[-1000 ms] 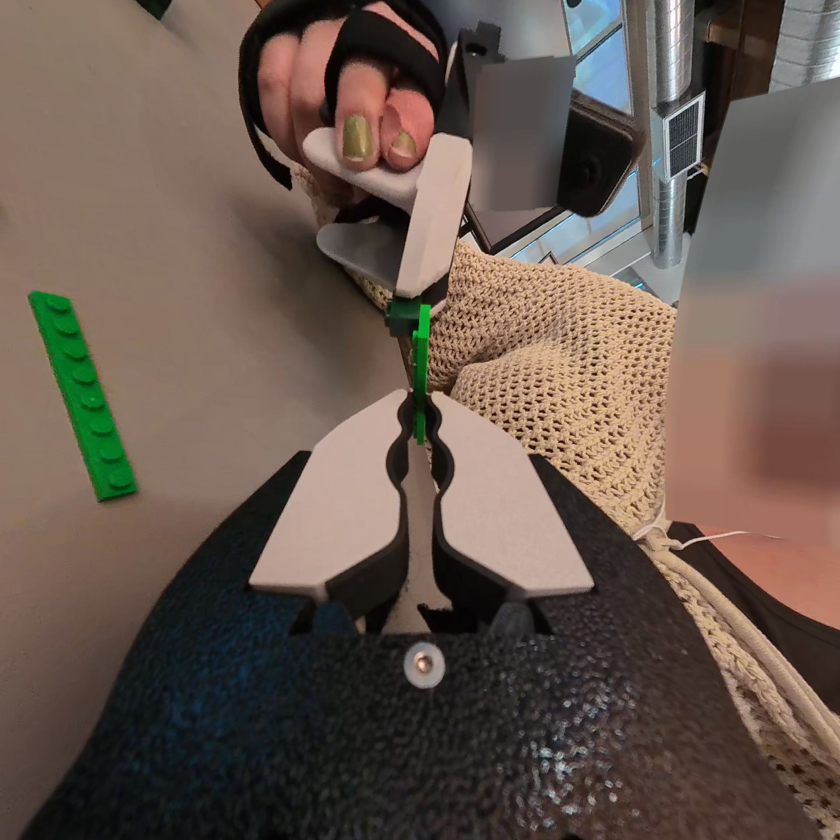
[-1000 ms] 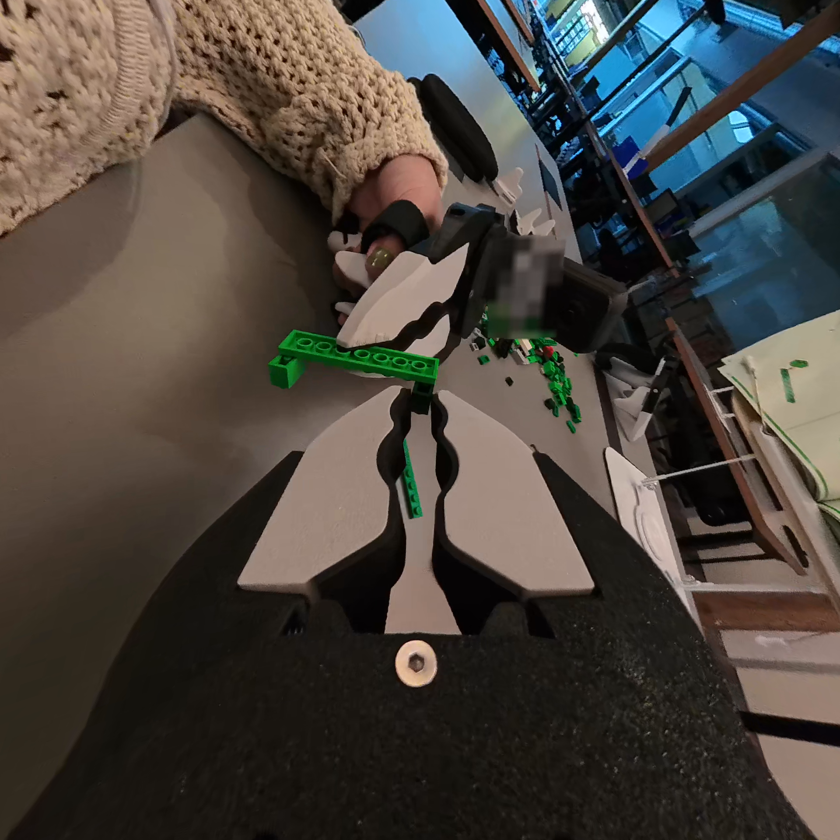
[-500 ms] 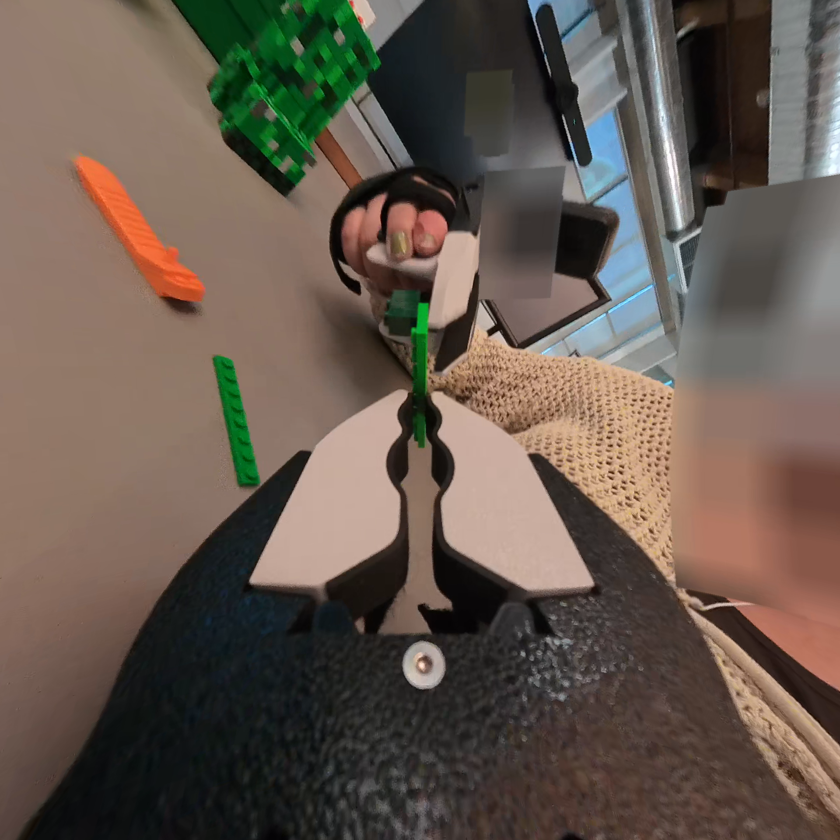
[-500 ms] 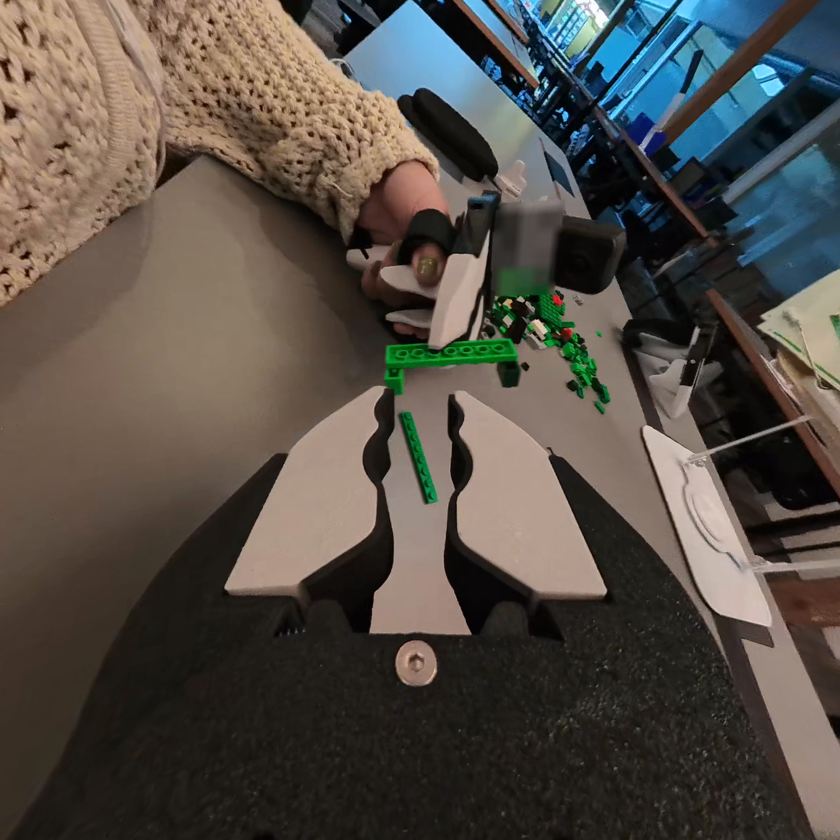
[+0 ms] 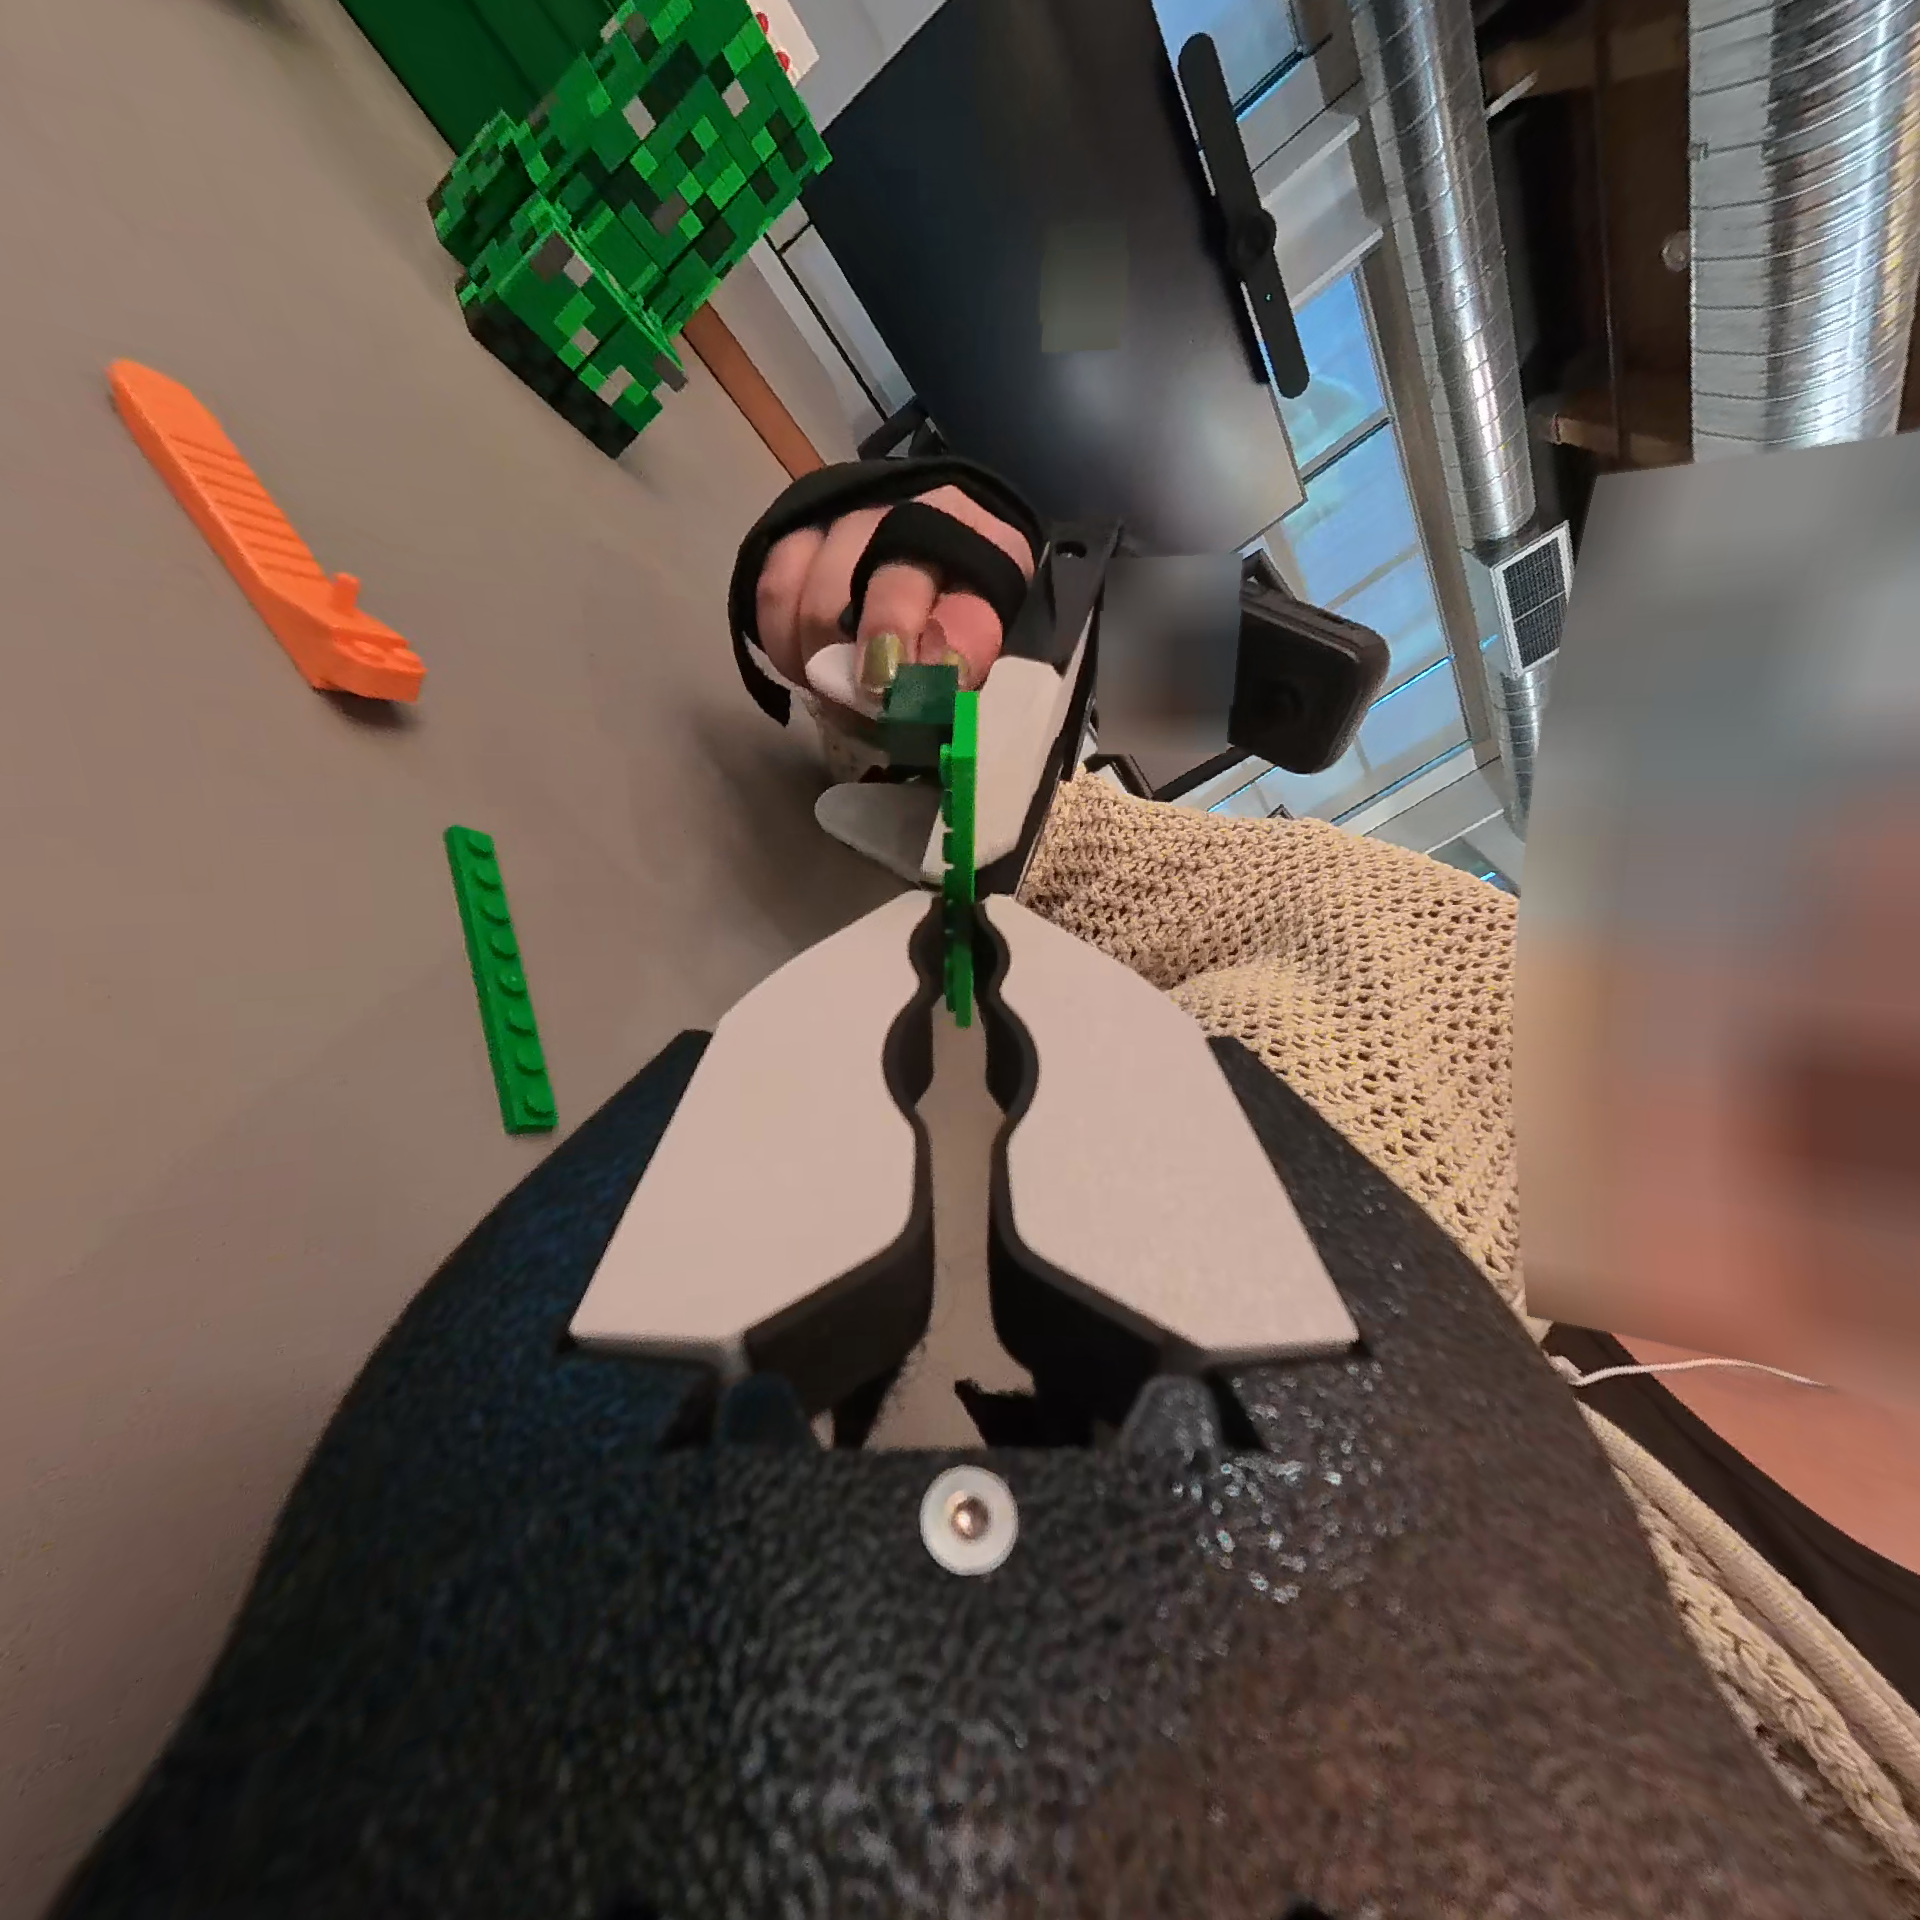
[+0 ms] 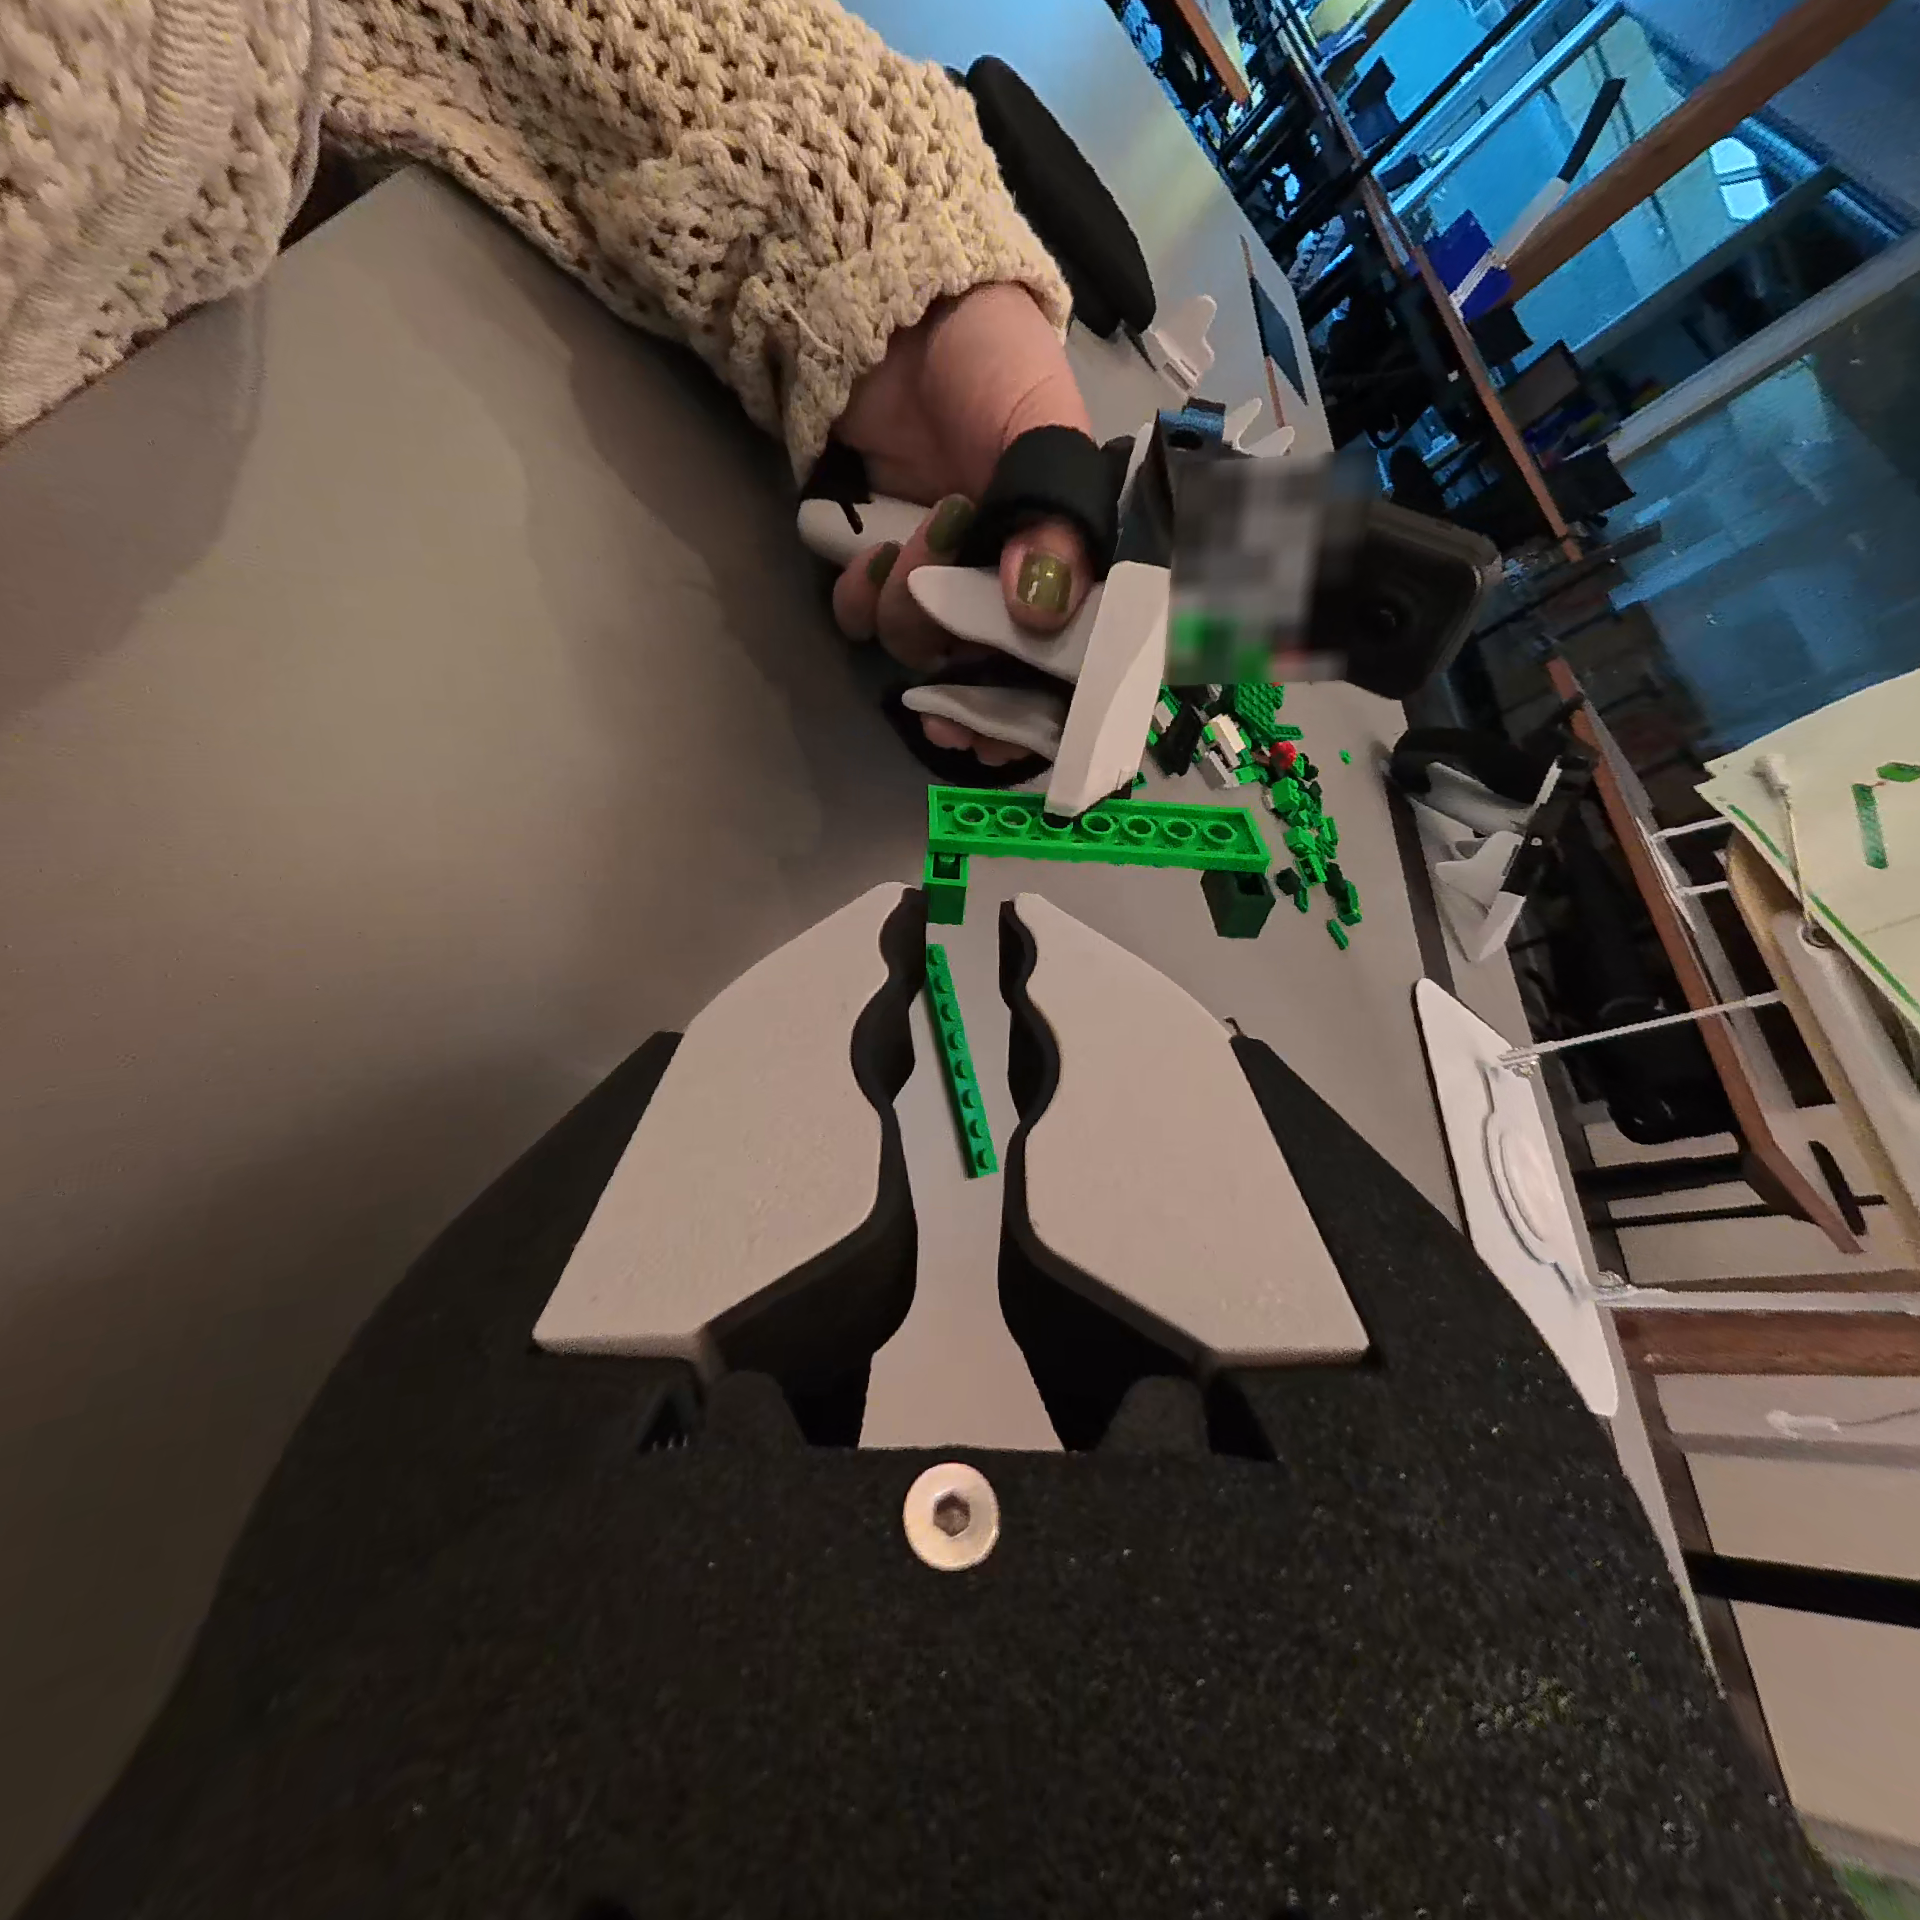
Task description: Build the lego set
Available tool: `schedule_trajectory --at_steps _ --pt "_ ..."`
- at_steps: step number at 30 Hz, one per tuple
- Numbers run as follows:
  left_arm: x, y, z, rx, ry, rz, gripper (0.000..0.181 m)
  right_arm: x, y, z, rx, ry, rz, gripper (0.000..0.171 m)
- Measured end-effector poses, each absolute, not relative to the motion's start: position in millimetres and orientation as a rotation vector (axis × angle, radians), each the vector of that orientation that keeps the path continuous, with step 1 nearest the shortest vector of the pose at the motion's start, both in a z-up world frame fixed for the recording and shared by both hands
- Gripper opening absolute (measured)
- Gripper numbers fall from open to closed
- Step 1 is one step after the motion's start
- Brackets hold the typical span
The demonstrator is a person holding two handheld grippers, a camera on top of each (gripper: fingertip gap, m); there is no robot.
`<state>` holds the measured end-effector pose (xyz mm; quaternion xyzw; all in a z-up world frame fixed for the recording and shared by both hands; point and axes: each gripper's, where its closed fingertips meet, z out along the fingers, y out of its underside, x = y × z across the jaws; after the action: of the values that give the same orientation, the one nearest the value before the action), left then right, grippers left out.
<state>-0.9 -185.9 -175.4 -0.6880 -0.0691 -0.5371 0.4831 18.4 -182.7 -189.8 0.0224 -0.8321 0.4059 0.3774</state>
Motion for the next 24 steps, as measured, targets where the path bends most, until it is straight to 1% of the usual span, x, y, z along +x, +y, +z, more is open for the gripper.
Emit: schedule_trajectory --at_steps 5,9,24 --pt "-1.2 -185.6 -175.1 -1.671 -0.171 -1.311 0.004 22.6 -186.2 -192.8 0.072 -2.161 1.052 0.02" --pt "2.0 -186.2 -174.4 -1.672 -0.159 -1.325 0.004 21.2 -187.2 -192.5 0.08 -2.141 1.039 0.008" --pt "15.9 -189.6 -178.0 -1.716 -0.094 -1.367 0.004 34.3 -191.7 -196.3 0.171 -2.197 1.096 0.008"
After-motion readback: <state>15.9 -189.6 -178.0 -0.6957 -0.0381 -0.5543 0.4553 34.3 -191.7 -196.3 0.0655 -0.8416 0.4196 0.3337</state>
